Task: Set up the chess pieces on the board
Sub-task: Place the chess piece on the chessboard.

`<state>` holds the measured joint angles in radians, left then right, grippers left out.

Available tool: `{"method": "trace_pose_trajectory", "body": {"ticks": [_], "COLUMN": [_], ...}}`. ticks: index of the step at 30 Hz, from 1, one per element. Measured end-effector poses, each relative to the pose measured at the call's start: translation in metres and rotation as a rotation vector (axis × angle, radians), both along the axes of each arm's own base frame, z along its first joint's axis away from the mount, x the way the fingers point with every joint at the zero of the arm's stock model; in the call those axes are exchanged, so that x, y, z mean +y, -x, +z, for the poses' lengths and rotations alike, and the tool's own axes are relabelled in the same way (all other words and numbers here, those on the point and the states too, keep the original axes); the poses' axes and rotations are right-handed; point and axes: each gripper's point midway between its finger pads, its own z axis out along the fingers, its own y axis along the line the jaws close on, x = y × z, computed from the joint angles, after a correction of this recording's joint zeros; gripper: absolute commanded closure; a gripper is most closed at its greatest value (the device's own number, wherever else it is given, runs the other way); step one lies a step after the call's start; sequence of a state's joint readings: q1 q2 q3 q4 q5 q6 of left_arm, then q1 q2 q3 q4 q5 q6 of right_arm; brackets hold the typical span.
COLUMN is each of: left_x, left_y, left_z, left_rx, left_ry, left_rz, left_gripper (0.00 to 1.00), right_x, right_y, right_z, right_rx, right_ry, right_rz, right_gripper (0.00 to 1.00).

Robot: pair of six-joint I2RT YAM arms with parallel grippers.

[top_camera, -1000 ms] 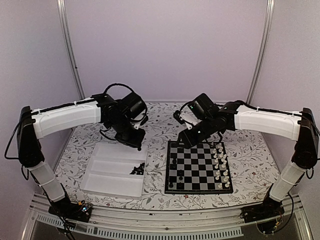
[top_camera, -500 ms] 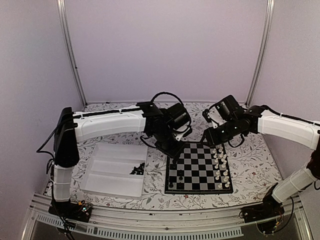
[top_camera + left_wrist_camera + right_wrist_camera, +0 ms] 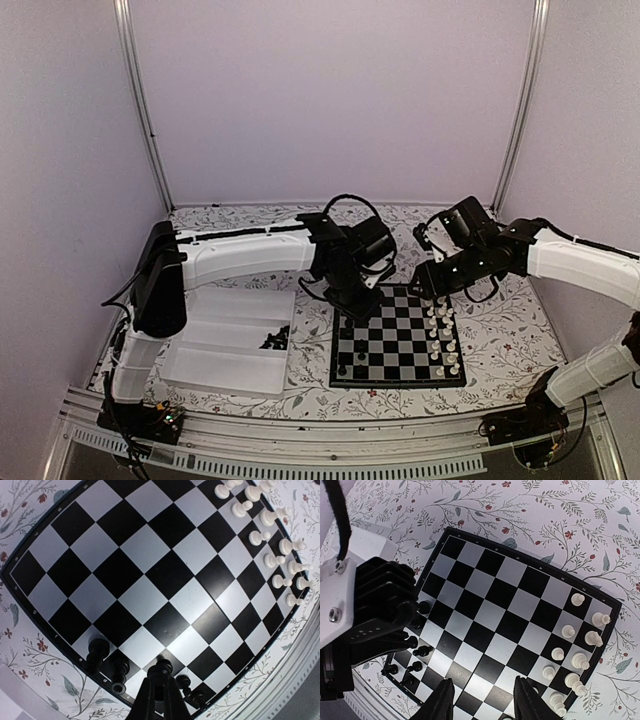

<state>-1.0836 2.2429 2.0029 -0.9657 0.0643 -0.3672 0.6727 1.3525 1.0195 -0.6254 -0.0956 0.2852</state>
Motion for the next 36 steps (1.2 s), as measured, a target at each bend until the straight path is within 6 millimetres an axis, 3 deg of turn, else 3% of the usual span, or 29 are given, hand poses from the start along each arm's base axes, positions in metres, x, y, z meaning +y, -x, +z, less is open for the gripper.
{"method": "trace_pose_trajectory", "body": {"ticks": [10,36], "left_x": [0.001,0.001], "left_y": [-0.001,0.001], "left_z": [-0.028,-0.043], "left_rx": [0.020,0.036], "left_ry": [-0.067,-0.095], "left_rz": [-0.006,-0.024], "left_gripper": [0.97,0.91], "right_x": [-0.003,-0.002], "right_y": [0.003,0.007], "right_z": [0.000,-0.009], "right_rx": [-0.002,0.018], "right_ry": [-0.006,-0.005], "right_rz": [-0.005,0.007], "right_gripper": [0.57,0.57]}}
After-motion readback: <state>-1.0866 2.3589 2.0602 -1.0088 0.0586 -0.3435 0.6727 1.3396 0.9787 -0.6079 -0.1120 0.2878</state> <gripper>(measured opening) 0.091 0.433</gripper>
